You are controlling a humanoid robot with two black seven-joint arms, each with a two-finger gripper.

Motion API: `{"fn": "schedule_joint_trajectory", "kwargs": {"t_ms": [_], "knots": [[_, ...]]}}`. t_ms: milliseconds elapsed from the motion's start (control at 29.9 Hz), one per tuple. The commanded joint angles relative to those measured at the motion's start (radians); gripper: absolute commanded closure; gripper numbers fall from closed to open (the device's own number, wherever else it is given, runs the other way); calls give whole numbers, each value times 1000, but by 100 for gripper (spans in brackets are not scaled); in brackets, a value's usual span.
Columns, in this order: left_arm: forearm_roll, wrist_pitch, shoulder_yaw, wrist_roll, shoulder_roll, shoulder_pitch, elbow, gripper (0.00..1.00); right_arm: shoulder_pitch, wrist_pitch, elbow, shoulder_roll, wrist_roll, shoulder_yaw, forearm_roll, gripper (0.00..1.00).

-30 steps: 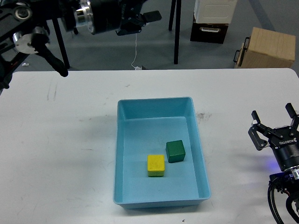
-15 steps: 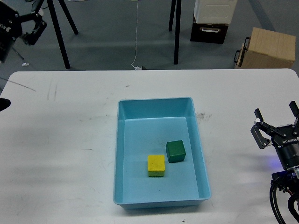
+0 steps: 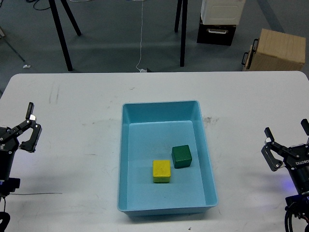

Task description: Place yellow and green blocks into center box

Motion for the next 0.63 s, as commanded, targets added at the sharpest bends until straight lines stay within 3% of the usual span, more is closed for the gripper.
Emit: {"fn": "schedule_joint_trajectory", "kwargs": {"t_ms": [0,267,602], "knots": [[-10,0,62,-10,-1,48,-5,0,-29,0,26,5,0,-4,2,1],[-66,0,171,-151,-1,225,5,0,-58,0,58,23,0,-67,-3,1],[-72,0,172,-157,-1,229,33,0,-55,0,55,34,0,-83,-20,1]]}}
